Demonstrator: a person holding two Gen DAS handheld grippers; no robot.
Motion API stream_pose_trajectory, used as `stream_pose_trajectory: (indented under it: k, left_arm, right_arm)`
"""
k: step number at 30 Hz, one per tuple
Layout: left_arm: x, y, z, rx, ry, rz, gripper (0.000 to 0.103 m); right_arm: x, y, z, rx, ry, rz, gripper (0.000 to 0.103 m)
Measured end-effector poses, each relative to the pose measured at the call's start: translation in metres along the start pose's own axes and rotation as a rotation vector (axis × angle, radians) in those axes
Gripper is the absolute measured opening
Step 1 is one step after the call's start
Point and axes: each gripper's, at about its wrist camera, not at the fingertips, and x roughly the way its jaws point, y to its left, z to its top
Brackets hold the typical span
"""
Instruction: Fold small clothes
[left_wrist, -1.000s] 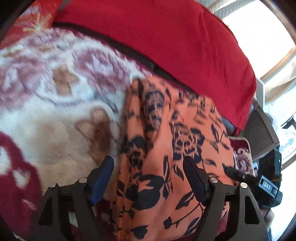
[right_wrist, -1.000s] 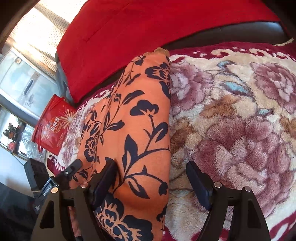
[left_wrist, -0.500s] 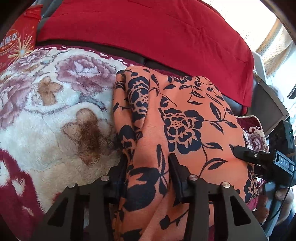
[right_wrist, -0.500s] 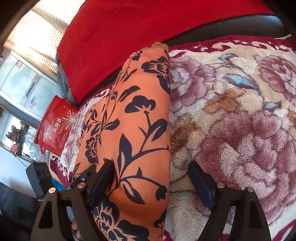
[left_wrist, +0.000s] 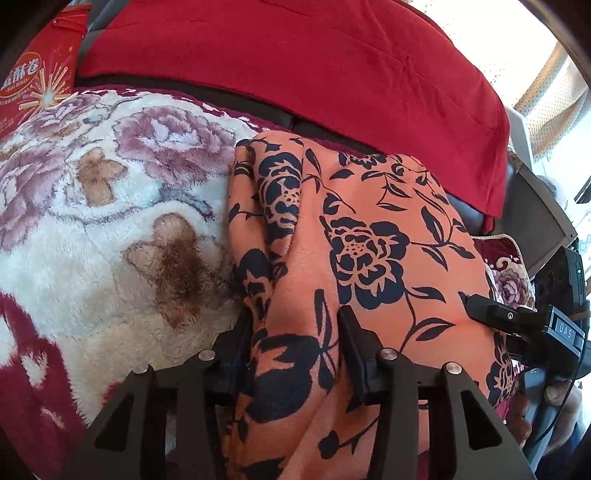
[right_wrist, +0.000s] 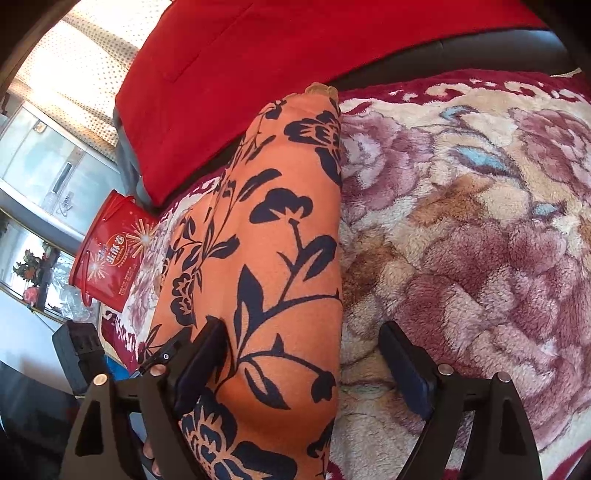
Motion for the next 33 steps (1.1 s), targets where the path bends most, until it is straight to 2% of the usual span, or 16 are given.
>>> stream_pose_trajectory:
  k: [6, 8, 9, 10, 13, 17, 20, 22, 27, 29, 33]
  left_arm:
    - [0.0, 0.0, 0.0, 0.003, -0.003, 0.005, 0.047]
    - [-0.001, -0.001, 0.0, 0.006, -0.004, 0.009, 0.046]
    - [-0.002, -0.001, 0.0, 0.007, -0.005, 0.011, 0.046]
    - [-0.002, -0.001, 0.0, 0.008, -0.006, 0.013, 0.046]
    - [-0.002, -0.002, 0.0, 0.016, -0.01, 0.02, 0.046]
    - [-0.004, -0.004, -0.002, 0.031, -0.017, 0.029, 0.046]
    - [-0.005, -0.005, -0.002, 0.04, -0.021, 0.036, 0.046]
    - [-0.005, -0.005, -0.002, 0.043, -0.022, 0.041, 0.046]
    - [-0.011, -0.012, -0.003, 0.081, -0.049, 0.074, 0.038]
    - [-0.018, -0.019, -0.003, 0.116, -0.067, 0.096, 0.029]
    - [-0.04, -0.033, 0.001, 0.136, -0.112, 0.087, 0.025]
  right_arm:
    - [-0.002, 0.005, -0.002, -0.039, -0.009, -0.017, 0.087]
    - [-0.003, 0.012, -0.004, -0.079, -0.02, -0.029, 0.079]
    - [-0.004, 0.015, -0.005, -0.095, -0.019, -0.021, 0.071]
    - [-0.005, 0.018, -0.005, -0.105, -0.017, -0.018, 0.068]
    - [-0.004, 0.019, -0.005, -0.103, -0.016, -0.018, 0.069]
    - [0.0, 0.002, -0.003, -0.001, 0.004, 0.05, 0.074]
    - [-0.003, 0.01, -0.005, -0.055, -0.01, 0.017, 0.073]
    - [-0.006, 0.02, -0.007, -0.104, -0.017, 0.012, 0.059]
    - [-0.013, 0.033, -0.009, -0.149, -0.041, -0.002, 0.048]
    - [-0.019, 0.033, -0.01, -0.155, -0.057, 0.007, 0.044]
    - [-0.046, 0.033, -0.012, -0.17, -0.106, 0.03, 0.039]
